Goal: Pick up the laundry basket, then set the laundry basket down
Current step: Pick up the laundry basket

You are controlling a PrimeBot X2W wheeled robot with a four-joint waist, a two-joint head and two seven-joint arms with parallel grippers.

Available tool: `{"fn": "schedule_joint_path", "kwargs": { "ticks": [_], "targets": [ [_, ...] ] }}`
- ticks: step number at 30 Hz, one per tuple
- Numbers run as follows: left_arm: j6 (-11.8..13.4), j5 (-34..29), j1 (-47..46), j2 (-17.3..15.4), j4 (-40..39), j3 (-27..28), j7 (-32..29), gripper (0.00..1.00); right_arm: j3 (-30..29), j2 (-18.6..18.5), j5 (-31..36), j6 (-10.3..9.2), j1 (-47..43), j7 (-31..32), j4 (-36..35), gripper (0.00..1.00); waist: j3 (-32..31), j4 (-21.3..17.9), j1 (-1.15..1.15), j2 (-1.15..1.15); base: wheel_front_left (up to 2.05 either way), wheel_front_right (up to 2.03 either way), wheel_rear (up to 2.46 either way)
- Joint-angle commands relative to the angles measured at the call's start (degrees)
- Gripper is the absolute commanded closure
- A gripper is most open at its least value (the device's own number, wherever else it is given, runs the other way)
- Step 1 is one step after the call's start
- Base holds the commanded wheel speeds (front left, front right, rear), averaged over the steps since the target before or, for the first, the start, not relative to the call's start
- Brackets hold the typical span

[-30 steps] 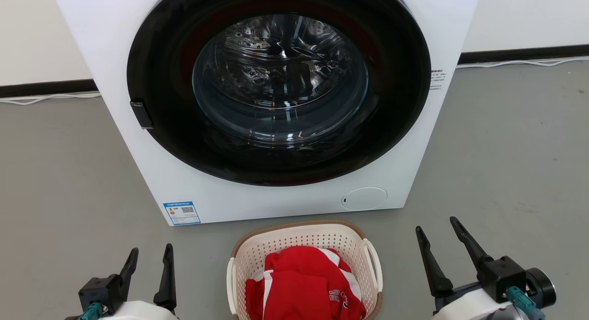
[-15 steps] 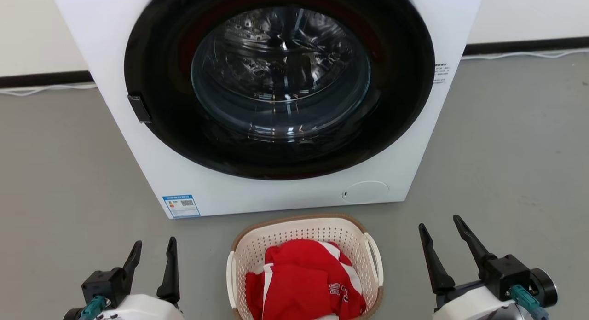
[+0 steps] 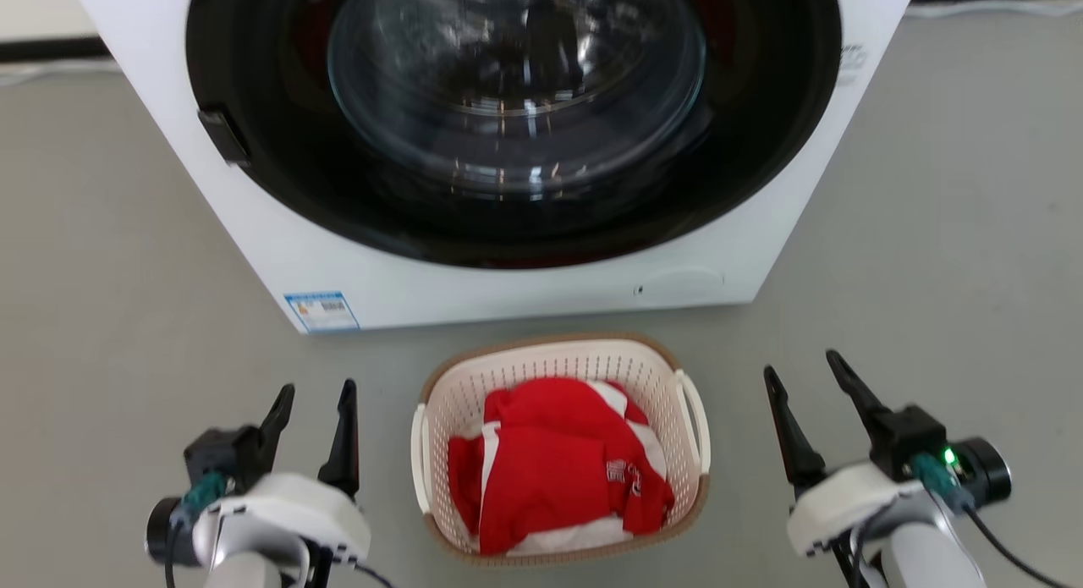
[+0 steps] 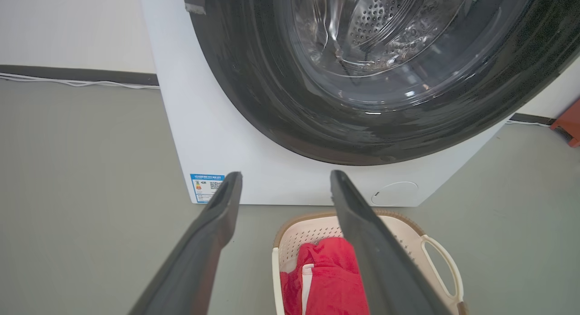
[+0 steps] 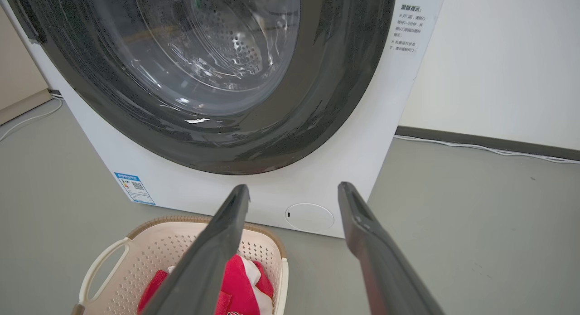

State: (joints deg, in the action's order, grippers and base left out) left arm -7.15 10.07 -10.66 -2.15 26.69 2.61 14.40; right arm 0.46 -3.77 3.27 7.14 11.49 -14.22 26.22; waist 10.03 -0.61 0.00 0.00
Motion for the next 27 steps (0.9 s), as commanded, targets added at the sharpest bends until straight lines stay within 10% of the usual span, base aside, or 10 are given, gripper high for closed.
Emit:
{"fn": "schedule_joint_path", "kwargs": {
  "ticks": [1,27],
  "targets": [
    [-0.33,0.55,-2.59,-0.73,-0.69,1.34,0.6,0.0,1.46,0.11,0.57,0.35,2.19,-0.78,-0.67,0.0,1.86,0.17,0.0,0.0,0.0,0.0,0.0],
    [-0.01,8.65,-28.02,-0.73,31.11,-7.94,0.6,0.0,-2.44,0.85,8.47,0.35,21.75,-0.78,19.35,0.0,23.92,1.03,0.0,0.0,0.0,0.0,0.0]
  ]
}}
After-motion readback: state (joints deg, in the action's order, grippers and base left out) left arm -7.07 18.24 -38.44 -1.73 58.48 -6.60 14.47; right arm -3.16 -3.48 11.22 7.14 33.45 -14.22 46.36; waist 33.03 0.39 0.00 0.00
